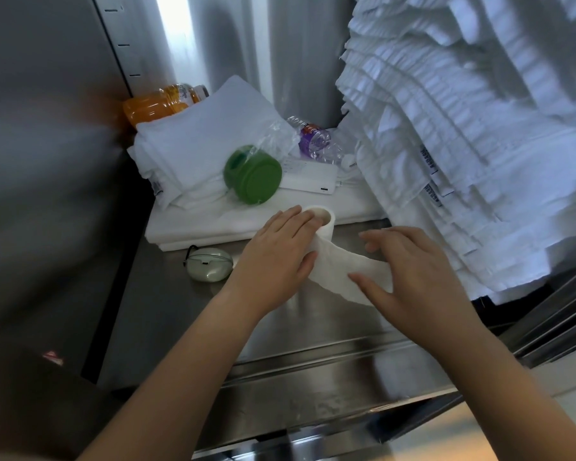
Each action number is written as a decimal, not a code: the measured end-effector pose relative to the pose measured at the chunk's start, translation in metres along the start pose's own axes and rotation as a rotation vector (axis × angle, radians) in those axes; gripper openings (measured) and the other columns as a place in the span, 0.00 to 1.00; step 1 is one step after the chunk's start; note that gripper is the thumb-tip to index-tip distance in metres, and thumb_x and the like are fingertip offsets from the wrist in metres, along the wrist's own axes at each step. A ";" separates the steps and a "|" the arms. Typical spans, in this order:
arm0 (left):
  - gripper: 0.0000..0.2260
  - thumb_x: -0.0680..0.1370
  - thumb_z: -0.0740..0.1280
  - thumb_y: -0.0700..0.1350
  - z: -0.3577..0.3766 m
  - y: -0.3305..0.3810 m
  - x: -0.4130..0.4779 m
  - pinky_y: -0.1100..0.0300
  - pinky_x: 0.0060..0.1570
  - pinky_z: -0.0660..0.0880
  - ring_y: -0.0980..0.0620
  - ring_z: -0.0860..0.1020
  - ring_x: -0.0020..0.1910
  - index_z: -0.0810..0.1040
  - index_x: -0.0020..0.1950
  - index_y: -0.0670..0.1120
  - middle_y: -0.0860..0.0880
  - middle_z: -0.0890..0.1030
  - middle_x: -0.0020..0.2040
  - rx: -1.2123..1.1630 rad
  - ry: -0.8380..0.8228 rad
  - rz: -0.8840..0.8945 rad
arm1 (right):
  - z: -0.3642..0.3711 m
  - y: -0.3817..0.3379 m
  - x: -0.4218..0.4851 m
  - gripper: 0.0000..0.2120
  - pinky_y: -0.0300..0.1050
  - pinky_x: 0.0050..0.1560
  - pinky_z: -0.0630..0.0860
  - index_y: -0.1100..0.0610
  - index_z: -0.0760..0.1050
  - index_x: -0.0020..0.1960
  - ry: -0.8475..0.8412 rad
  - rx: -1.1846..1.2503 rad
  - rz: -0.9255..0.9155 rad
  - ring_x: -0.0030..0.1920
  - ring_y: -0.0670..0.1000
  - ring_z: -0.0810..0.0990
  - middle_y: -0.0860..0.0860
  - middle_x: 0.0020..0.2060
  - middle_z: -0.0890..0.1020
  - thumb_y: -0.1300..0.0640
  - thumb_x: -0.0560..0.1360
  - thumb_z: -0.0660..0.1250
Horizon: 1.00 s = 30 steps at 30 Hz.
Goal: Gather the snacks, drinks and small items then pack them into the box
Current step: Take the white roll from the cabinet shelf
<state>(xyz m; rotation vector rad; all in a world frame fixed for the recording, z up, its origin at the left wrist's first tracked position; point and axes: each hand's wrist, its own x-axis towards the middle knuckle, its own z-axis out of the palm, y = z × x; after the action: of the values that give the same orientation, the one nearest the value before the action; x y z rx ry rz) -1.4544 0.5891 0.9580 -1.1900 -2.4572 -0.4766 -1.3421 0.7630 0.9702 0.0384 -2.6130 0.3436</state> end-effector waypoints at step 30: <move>0.11 0.76 0.65 0.53 -0.013 -0.015 0.009 0.62 0.37 0.65 0.55 0.75 0.44 0.75 0.53 0.48 0.55 0.78 0.52 -0.146 0.095 -0.114 | 0.024 0.000 0.052 0.06 0.42 0.35 0.65 0.51 0.77 0.48 0.060 0.007 -0.024 0.41 0.51 0.76 0.43 0.36 0.76 0.54 0.72 0.72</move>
<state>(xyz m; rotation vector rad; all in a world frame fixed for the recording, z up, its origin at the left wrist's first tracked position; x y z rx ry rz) -1.4692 0.5801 0.9711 -1.0587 -2.4528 -0.7384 -1.3996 0.7591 0.9749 0.0608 -2.5498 0.3405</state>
